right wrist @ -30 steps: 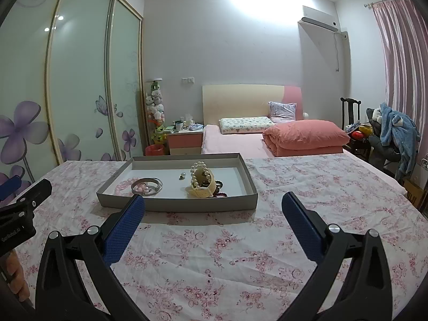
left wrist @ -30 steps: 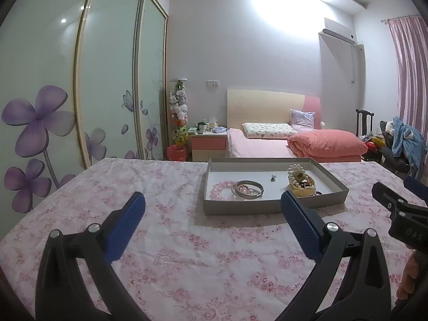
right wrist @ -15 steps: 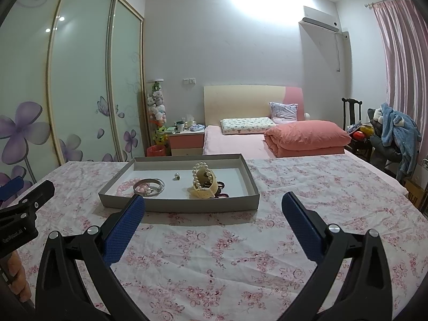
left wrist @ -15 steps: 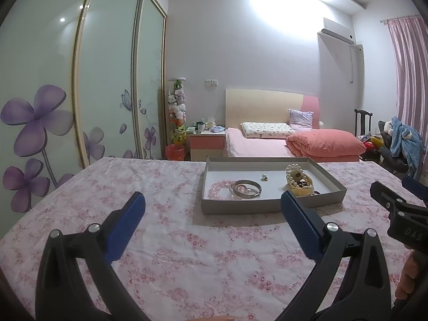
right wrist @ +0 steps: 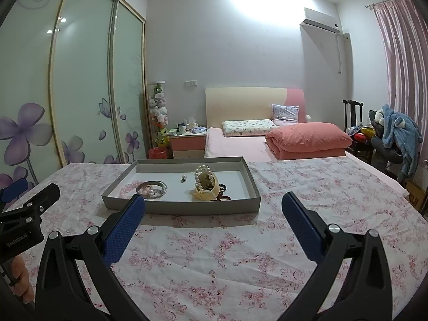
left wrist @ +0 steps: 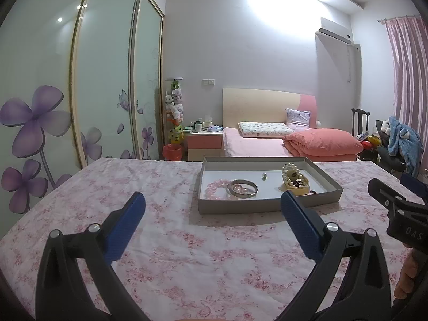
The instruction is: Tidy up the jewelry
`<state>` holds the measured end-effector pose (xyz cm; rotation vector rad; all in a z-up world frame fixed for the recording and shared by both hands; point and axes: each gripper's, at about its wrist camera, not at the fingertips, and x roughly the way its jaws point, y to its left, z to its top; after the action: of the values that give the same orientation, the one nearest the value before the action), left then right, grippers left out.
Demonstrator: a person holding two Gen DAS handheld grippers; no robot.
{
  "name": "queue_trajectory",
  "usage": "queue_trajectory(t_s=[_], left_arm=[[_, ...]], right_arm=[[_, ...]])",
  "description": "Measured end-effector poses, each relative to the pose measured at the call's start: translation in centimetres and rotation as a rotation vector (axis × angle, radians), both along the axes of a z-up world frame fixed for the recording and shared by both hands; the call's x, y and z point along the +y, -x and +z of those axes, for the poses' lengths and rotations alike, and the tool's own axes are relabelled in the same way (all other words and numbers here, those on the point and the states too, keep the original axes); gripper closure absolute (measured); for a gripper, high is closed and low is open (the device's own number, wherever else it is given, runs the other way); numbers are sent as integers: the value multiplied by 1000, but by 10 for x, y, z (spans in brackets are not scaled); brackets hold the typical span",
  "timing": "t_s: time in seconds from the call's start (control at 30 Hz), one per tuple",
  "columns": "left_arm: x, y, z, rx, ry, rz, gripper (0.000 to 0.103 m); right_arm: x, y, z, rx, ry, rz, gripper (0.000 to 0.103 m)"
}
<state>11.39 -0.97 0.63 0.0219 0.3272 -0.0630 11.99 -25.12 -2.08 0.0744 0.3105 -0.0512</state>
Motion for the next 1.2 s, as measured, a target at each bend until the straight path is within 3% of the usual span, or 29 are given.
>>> queue_trajectory(t_s=[1.2], left_arm=[[-6, -1, -2, 8, -6, -8, 4]], right_arm=[[1, 0, 0, 1, -3, 0, 2]])
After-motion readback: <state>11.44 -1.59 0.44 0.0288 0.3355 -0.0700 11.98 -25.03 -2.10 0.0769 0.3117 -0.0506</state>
